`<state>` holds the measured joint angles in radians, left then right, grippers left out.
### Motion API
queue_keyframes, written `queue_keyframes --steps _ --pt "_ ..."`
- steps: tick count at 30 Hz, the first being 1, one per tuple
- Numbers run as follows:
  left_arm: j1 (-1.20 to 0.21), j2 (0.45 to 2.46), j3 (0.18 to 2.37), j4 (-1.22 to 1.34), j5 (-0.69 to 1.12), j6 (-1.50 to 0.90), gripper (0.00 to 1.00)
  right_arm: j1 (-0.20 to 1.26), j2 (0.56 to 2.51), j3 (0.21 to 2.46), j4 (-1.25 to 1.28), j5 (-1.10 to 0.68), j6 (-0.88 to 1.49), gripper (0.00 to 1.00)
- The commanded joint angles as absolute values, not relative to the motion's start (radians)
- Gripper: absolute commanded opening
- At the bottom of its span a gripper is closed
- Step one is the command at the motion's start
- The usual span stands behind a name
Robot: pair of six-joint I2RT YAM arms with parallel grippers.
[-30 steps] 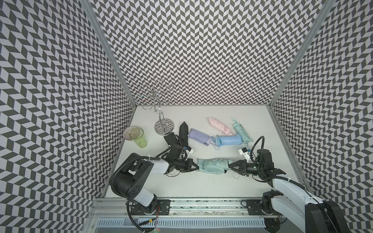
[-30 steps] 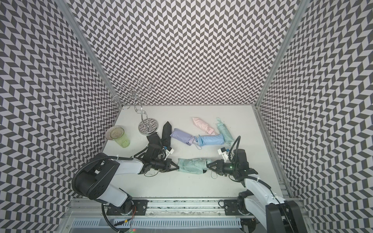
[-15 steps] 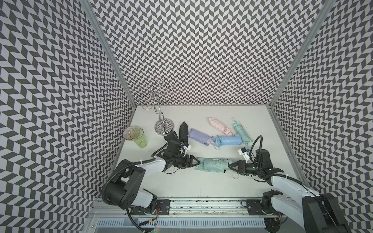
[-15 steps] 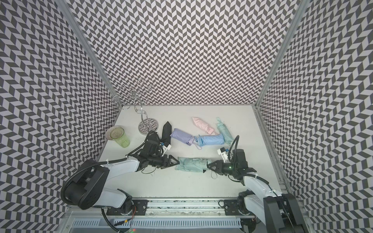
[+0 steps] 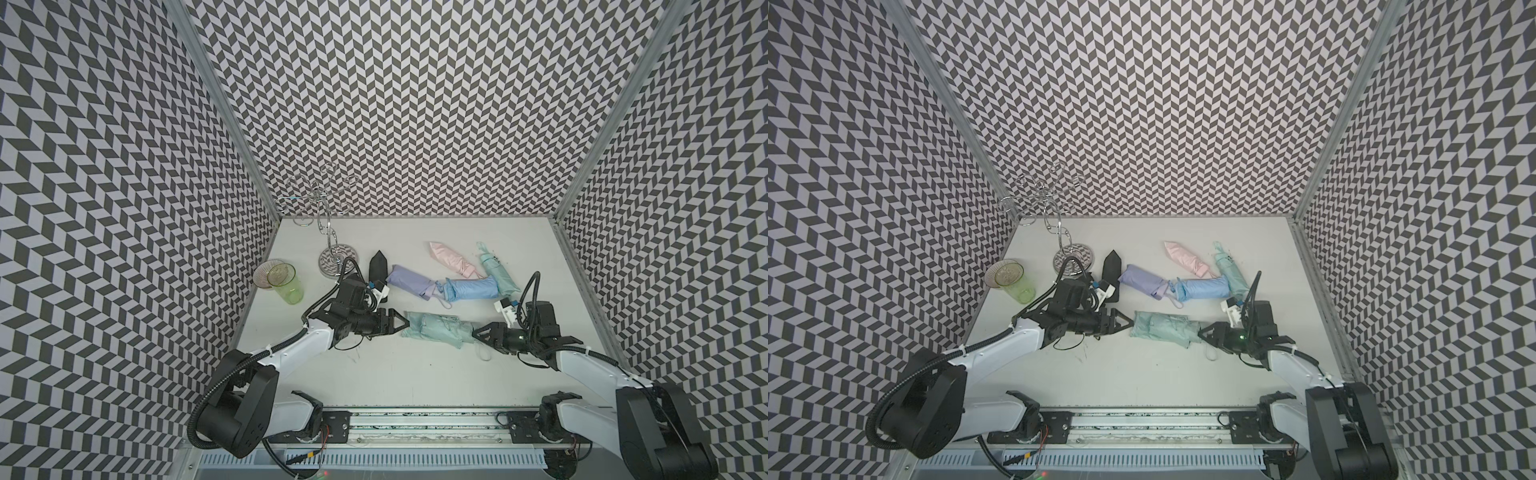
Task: Take umbrellas out of sleeves
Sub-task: Place the umbrella sleeve at the center of the board, then pick up the umbrella from the center of the board.
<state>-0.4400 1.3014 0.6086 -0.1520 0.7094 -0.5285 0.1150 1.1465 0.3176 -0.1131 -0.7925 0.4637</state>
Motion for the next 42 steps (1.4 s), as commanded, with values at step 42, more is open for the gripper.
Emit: queue_keyframes --steps 42 --pt "-0.39 1.376 0.783 -0.297 0.754 -0.326 0.76 0.334 1.606 1.131 -0.417 -0.15 -0.988 0.95"
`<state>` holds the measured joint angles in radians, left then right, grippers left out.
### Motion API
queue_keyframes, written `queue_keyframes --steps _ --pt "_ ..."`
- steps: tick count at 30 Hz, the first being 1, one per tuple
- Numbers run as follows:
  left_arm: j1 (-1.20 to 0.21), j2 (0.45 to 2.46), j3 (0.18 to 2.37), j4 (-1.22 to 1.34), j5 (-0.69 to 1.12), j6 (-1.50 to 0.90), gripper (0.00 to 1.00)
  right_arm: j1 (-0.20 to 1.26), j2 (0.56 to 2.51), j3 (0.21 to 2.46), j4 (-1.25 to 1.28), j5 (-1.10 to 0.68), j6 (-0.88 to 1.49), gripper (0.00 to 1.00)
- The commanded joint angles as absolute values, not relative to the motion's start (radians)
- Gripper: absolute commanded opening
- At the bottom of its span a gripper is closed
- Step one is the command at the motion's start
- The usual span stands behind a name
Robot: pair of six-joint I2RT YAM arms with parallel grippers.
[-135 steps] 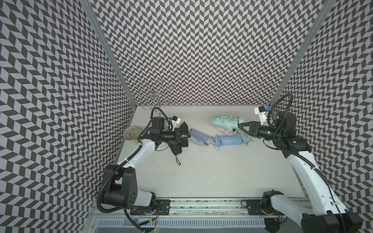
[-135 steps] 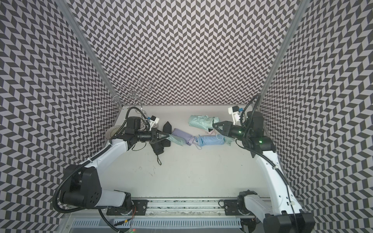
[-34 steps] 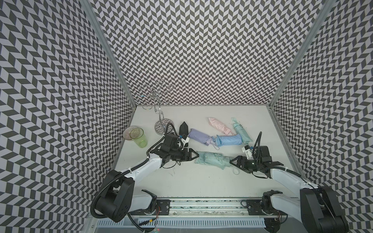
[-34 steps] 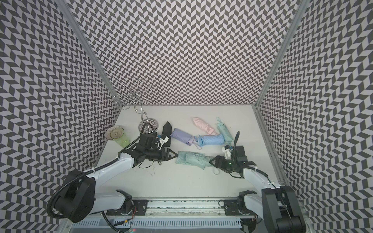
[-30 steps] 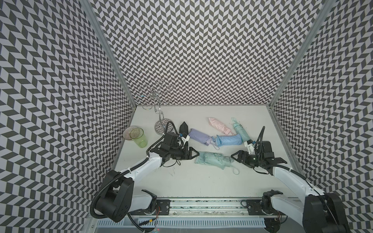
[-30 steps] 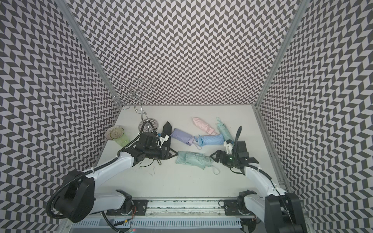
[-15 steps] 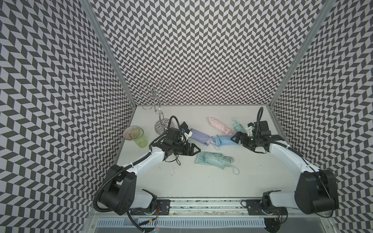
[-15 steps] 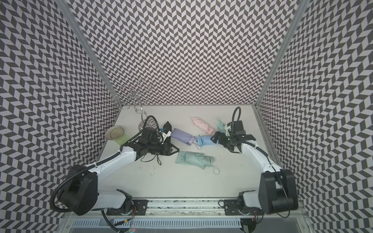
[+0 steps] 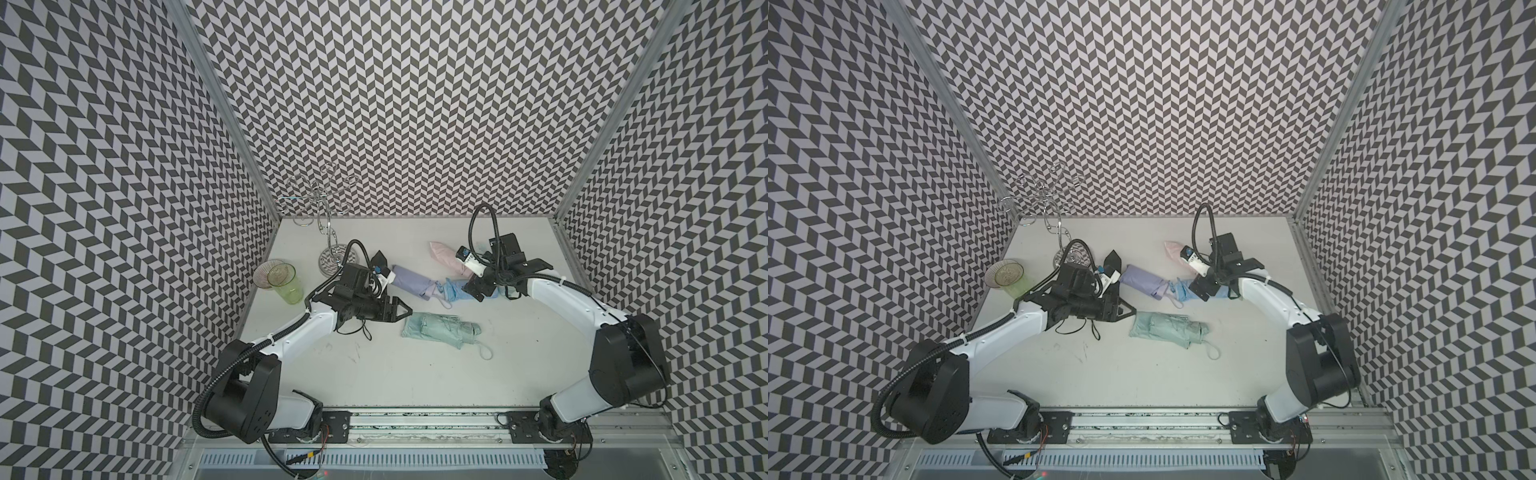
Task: Take umbrellas out of sleeves
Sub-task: Pick up the umbrella from the center of the board.
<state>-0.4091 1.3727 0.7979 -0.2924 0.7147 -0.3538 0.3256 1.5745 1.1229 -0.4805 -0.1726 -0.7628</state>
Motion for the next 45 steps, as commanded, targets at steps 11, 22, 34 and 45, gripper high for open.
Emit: queue_keyframes --steps 11,22,34,45 --pt "-0.341 1.418 0.737 -0.272 0.796 -0.302 0.76 0.337 1.742 1.143 -0.373 -0.148 -1.026 0.95" --pt "-0.327 1.449 0.741 -0.26 0.816 -0.308 0.75 0.369 1.851 1.184 -0.348 -0.125 -1.022 0.97" --pt "-0.321 1.454 0.732 -0.253 0.816 -0.311 0.76 0.383 1.908 1.234 -0.374 -0.172 -0.94 0.59" --pt "-0.319 1.447 0.748 -0.263 0.822 -0.305 0.76 0.336 1.801 1.185 -0.243 -0.373 -0.66 0.43"
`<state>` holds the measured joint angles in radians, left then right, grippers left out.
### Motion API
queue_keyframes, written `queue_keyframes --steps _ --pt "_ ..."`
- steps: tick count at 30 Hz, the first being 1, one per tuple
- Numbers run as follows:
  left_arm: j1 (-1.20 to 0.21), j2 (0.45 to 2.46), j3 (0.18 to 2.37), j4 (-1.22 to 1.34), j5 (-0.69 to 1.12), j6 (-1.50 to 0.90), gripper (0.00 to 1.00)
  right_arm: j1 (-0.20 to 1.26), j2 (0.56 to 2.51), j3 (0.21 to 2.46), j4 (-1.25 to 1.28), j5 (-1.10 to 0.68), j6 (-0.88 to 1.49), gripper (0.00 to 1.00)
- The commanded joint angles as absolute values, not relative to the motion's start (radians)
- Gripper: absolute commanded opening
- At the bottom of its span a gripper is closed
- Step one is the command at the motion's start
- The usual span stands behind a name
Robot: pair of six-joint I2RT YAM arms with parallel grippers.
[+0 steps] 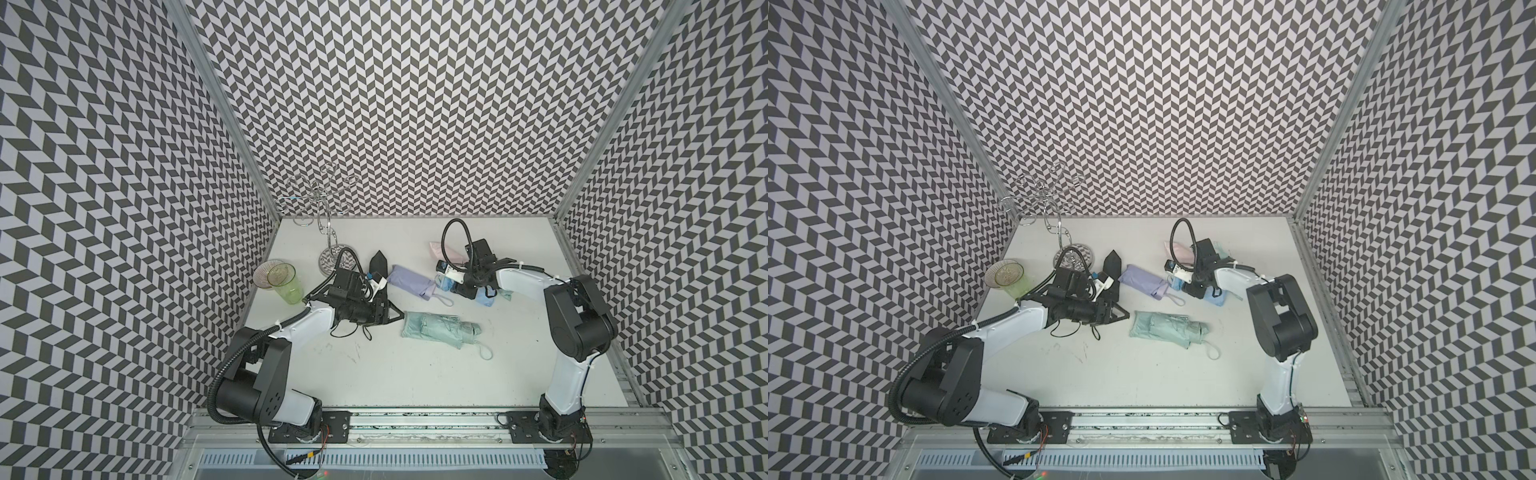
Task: Take umbrellas out of sleeves
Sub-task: Pick up the umbrella from the center of the board.
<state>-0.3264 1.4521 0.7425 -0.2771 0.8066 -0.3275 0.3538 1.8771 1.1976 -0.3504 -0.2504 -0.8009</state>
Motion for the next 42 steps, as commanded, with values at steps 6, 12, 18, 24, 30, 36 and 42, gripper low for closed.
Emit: queue_keyframes --steps 6,12,18,24,30,36,42 --pt "-0.319 1.436 0.752 -0.264 0.813 -0.3 0.76 0.271 1.725 1.098 -0.092 -0.528 -0.431 0.4" --pt "-0.348 1.39 0.751 -0.225 0.811 -0.293 0.76 0.125 1.601 0.905 0.292 -0.735 0.033 0.36" --pt "-0.43 1.305 0.726 -0.097 0.732 -0.289 0.81 0.076 1.496 0.804 0.497 -0.776 0.428 0.34" --pt "-0.521 1.2 0.651 0.185 0.69 -0.341 0.99 0.12 1.312 0.737 0.48 -0.668 0.666 0.35" --pt "-0.638 1.208 0.696 0.268 0.587 -0.312 1.0 0.23 1.118 0.689 0.362 -0.498 0.791 0.35" --pt "-0.756 1.259 0.807 0.261 0.482 -0.298 1.0 0.318 0.996 0.674 0.294 -0.403 0.85 0.34" --pt "-0.802 1.326 0.874 0.248 0.478 -0.314 1.0 0.355 0.96 0.663 0.29 -0.401 0.875 0.34"
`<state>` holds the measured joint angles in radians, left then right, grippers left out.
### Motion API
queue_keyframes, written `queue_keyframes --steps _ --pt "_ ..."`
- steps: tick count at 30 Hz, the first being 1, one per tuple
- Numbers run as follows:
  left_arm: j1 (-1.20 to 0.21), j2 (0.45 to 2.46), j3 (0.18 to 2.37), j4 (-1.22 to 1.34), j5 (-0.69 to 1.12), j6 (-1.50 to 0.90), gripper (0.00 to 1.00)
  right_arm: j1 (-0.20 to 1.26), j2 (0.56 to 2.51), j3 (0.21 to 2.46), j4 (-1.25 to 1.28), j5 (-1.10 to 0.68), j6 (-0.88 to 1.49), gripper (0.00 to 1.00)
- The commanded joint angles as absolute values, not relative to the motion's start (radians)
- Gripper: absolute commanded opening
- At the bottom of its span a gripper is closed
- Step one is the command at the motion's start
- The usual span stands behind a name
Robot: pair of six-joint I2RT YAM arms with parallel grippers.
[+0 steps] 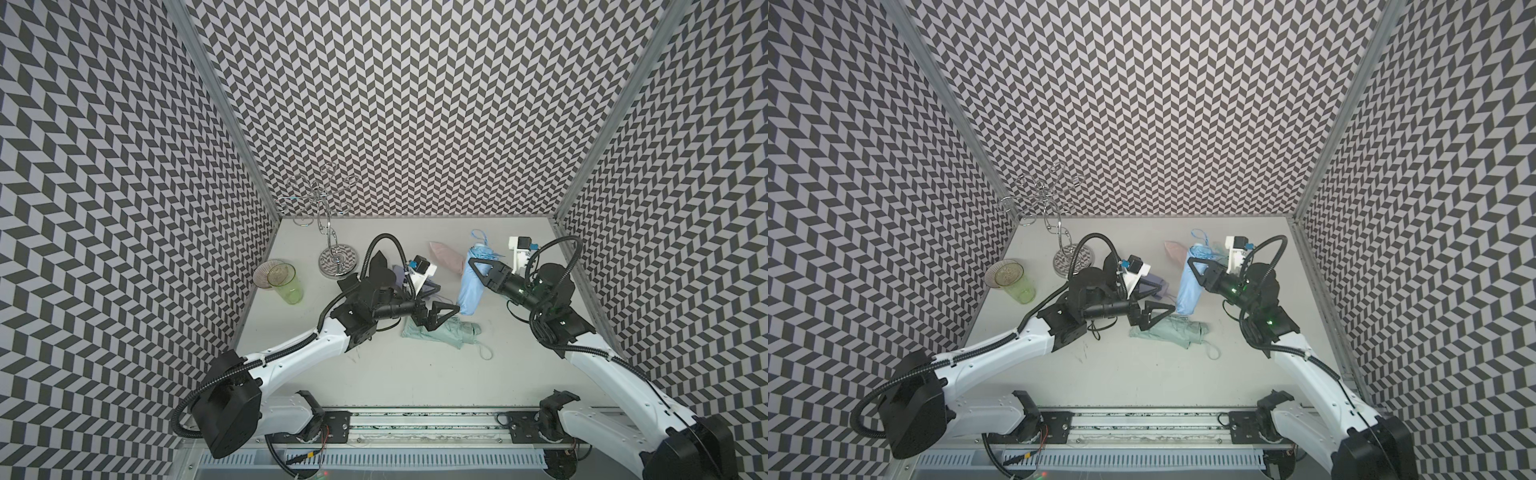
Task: Take umbrellas out of sleeves
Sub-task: Pick up the umbrella from the center of the board.
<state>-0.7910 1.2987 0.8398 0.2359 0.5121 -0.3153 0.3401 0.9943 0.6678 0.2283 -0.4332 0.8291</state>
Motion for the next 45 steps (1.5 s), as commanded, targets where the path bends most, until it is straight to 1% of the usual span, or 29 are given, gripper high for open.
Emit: queue_keyframes --steps 1,16,21,25,31,32,35,36,38,39,42,44,45 --pt "-0.806 1.34 0.885 0.242 0.476 -0.312 1.0 0.361 0.955 0.665 0.289 -0.396 0.876 0.34" --pt "-0.855 1.505 1.039 0.203 0.491 -0.299 0.99 0.394 0.947 0.661 0.29 -0.416 0.888 0.35" --pt "-0.864 1.554 1.091 0.157 0.493 -0.303 0.94 0.399 0.948 0.652 0.304 -0.42 0.9 0.35" --pt "-0.865 1.566 1.109 0.15 0.479 -0.306 0.88 0.401 0.945 0.631 0.32 -0.424 0.922 0.36" --pt "-0.864 1.599 1.153 0.101 0.478 -0.305 0.81 0.404 0.934 0.599 0.329 -0.423 0.934 0.39" --pt "-0.865 1.601 1.155 0.1 0.48 -0.306 0.78 0.406 0.932 0.595 0.332 -0.427 0.936 0.39" --pt "-0.864 1.61 1.165 0.076 0.485 -0.299 0.63 0.407 0.927 0.588 0.33 -0.421 0.936 0.4" --pt "-0.862 1.613 1.172 0.062 0.487 -0.296 0.59 0.406 0.927 0.587 0.333 -0.422 0.936 0.41" --pt "-0.86 1.618 1.179 0.04 0.494 -0.29 0.58 0.407 0.925 0.583 0.336 -0.419 0.943 0.42" --pt "-0.86 1.618 1.178 0.036 0.496 -0.286 0.55 0.406 0.924 0.581 0.339 -0.42 0.942 0.42" --pt "-0.854 1.62 1.176 0.025 0.517 -0.28 0.48 0.406 0.925 0.578 0.343 -0.426 0.941 0.45" --pt "-0.847 1.626 1.175 0.018 0.538 -0.28 0.46 0.407 0.926 0.577 0.348 -0.426 0.945 0.51" --pt "-0.844 1.628 1.176 0.017 0.556 -0.278 0.41 0.406 0.928 0.578 0.348 -0.424 0.948 0.55"
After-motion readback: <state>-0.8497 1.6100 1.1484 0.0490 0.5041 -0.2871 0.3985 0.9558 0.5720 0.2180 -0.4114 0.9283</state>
